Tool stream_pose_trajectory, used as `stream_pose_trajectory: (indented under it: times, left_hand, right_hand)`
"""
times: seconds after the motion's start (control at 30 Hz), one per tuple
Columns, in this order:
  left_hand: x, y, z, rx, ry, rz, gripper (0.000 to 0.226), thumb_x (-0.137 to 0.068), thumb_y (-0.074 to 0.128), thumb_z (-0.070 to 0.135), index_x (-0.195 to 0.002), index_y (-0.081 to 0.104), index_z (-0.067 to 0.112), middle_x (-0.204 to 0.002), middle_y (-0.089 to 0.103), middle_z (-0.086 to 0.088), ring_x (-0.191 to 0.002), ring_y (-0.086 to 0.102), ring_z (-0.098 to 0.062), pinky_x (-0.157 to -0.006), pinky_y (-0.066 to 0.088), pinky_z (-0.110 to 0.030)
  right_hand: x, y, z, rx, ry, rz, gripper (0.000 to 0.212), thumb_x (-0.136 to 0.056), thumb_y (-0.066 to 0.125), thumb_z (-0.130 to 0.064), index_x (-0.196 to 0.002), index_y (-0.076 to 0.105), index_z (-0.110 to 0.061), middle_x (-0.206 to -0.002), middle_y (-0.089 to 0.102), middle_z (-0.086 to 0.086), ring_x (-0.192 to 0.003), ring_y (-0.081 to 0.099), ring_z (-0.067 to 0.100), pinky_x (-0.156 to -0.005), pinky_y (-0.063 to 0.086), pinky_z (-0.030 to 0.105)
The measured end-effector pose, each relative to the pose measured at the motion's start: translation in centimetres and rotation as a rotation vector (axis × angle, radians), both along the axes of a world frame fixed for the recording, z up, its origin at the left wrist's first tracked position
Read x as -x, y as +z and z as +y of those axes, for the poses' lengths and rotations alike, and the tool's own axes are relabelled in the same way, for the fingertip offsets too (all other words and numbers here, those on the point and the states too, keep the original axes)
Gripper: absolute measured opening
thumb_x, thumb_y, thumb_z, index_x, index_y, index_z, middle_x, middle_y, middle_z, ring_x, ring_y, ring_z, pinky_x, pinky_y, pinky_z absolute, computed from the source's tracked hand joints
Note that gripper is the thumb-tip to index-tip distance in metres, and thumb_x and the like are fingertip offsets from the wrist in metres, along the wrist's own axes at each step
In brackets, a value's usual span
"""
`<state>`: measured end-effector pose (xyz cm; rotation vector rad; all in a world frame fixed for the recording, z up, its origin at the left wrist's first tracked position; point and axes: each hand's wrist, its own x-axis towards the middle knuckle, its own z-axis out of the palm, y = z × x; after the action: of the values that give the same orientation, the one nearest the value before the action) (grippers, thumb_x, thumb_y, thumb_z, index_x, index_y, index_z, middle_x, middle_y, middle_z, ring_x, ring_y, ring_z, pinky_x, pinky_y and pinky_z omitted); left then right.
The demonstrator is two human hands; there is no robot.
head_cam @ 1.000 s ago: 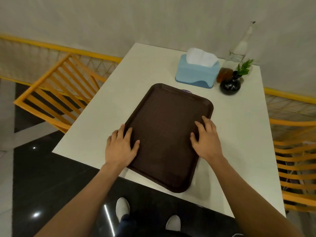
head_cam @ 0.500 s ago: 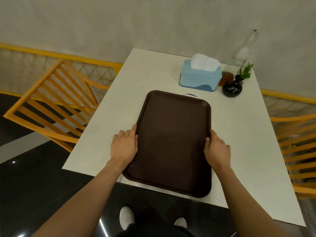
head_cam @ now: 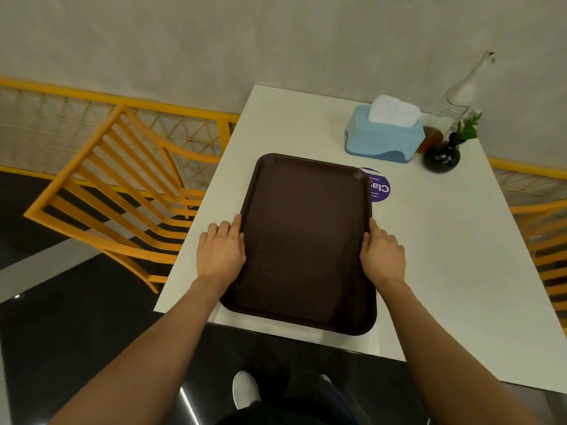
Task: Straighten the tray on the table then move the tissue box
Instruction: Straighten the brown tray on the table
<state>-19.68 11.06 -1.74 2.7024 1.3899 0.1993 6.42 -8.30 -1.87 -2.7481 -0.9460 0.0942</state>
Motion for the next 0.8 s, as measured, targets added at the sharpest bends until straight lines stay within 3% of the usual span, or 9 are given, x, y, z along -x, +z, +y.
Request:
stream_pose_trajectory:
  times: [0.4,0.63,0.8]
  left_hand:
    - [3.1,0.6,4.1,0.035,0.074,-0.018,0.051,-0.103,0.038,0.035,-0.149,0.045,0.014,-0.132,0.059,-0.012,-0.122,0.053,-0.031,-0.102,0.043,-0.045]
    - [3.6,0.0,4.0,0.078,0.004,-0.164,0.051,-0.104,0.041,0.033,-0.15,0.043,0.013,-0.142,0.055,-0.009,-0.132,0.048,-0.026,-0.115,0.036,-0.044]
    - [4.6,-1.1,4.3,0.106,-0.007,-0.157,0.053,-0.103,0.038,0.028,-0.155,0.035,0.017,-0.154,0.047,-0.005,-0.146,0.035,-0.022,-0.123,0.021,-0.042]
  right_hand:
    - [1.1,0.5,4.6,0.098,0.111,0.06,0.062,-0.105,0.034,-0.052,-0.156,0.029,-0.018,-0.147,0.048,0.012,-0.131,0.047,0.036,-0.105,0.043,0.052]
    - [2.9,-0.4,3.8,0.046,0.193,0.084,0.077,-0.101,0.039,-0.058,-0.16,0.016,-0.015,-0.165,0.024,0.009,-0.151,0.023,0.032,-0.122,0.021,0.053]
    - [4.8,-1.1,3.1,0.041,0.15,0.105,0.081,-0.101,0.034,-0.059,-0.161,0.007,-0.012,-0.168,0.016,0.01,-0.155,0.011,0.032,-0.123,0.007,0.053]
